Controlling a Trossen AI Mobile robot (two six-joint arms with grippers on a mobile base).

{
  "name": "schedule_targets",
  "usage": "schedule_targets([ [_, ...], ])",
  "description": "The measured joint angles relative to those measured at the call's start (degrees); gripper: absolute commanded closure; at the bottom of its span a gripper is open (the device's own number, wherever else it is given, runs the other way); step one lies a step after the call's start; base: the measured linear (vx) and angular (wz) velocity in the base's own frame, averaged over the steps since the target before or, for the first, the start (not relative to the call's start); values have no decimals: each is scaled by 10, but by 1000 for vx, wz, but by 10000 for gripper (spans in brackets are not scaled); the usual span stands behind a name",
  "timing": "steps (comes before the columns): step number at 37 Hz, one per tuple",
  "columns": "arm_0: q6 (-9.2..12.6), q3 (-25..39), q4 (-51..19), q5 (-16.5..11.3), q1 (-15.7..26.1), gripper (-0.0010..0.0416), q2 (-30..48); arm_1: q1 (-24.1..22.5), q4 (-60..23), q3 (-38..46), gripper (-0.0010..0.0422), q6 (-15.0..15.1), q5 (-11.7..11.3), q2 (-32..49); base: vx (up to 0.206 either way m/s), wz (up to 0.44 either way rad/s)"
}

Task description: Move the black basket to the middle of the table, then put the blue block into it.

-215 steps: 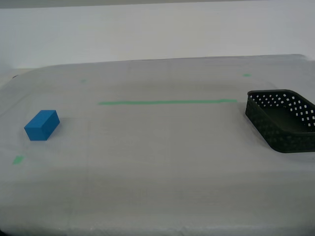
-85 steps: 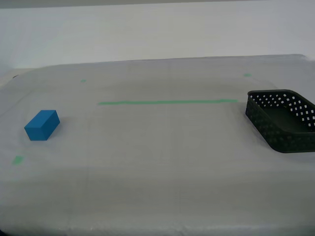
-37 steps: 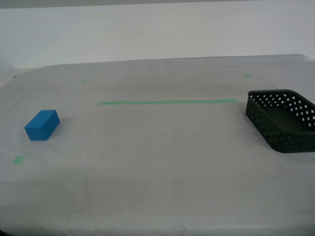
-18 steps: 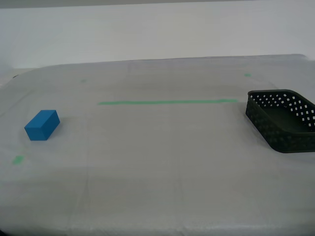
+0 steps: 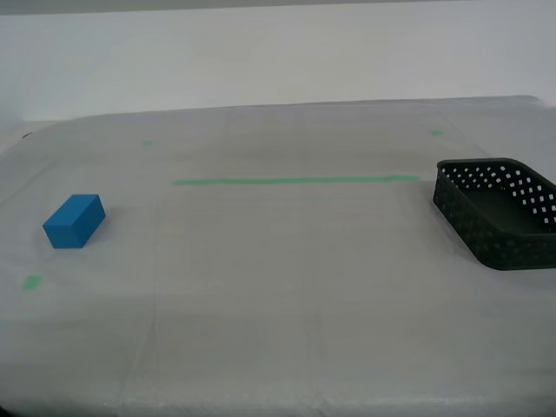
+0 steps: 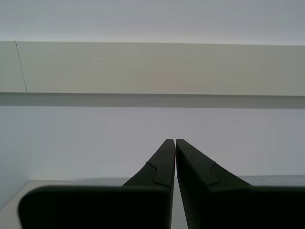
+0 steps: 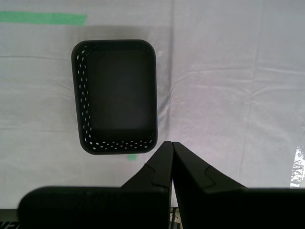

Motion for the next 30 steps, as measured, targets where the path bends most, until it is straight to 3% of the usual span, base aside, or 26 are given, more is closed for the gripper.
schedule_targets([
  [17, 4, 0, 5, 0, 0, 399, 0, 0, 0, 0, 412, 0, 0, 0, 0, 0],
  [30, 5, 0, 12, 0, 0, 303, 0, 0, 0, 0, 412, 0, 0, 0, 0, 0],
])
